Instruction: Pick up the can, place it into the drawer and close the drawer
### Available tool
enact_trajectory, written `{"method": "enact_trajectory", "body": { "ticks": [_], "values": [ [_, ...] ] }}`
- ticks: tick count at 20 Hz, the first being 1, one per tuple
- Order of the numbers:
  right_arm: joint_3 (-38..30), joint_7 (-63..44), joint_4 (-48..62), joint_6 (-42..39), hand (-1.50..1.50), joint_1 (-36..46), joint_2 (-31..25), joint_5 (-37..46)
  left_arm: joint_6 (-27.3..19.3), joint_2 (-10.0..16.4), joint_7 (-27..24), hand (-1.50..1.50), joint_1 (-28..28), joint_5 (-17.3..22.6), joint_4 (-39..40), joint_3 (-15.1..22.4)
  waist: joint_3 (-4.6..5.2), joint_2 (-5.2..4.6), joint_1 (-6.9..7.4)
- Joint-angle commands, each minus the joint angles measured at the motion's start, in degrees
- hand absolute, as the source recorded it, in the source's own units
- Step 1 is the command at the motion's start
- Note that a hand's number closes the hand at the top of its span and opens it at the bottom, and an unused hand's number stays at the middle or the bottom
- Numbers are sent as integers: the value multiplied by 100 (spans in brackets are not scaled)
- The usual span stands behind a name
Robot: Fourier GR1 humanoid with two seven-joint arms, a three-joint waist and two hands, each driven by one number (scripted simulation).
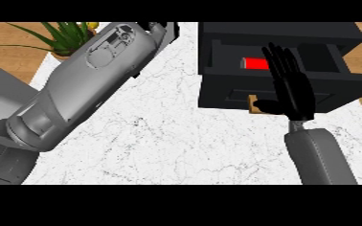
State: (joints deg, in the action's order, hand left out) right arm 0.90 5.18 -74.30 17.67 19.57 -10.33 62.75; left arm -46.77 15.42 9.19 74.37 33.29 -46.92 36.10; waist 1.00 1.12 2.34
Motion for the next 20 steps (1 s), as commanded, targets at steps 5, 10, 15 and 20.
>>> {"method": "enact_trajectory", "body": {
  "ticks": [5, 10, 15, 20],
  "values": [
    [-138, 80, 1743, 999, -150, 578, 275, 505, 230, 576, 444, -150, -491, -115, -826, 47, -109, -129, 77],
    [-485, -85, 2744, 1546, -150, 1621, 389, 608, 137, 907, 629, -150, -891, -212, -1423, -3, -108, -129, 134],
    [-936, 246, 3858, 1920, -150, 2415, 32, 420, -19, 990, 642, -150, -1421, -327, -1932, 2, -112, -177, 190],
    [-1055, -10, 4571, 2174, -150, 3205, 3, 643, 145, 1225, 724, -150, -1701, -425, -2337, 20, -110, -205, 222]
  ]
}}
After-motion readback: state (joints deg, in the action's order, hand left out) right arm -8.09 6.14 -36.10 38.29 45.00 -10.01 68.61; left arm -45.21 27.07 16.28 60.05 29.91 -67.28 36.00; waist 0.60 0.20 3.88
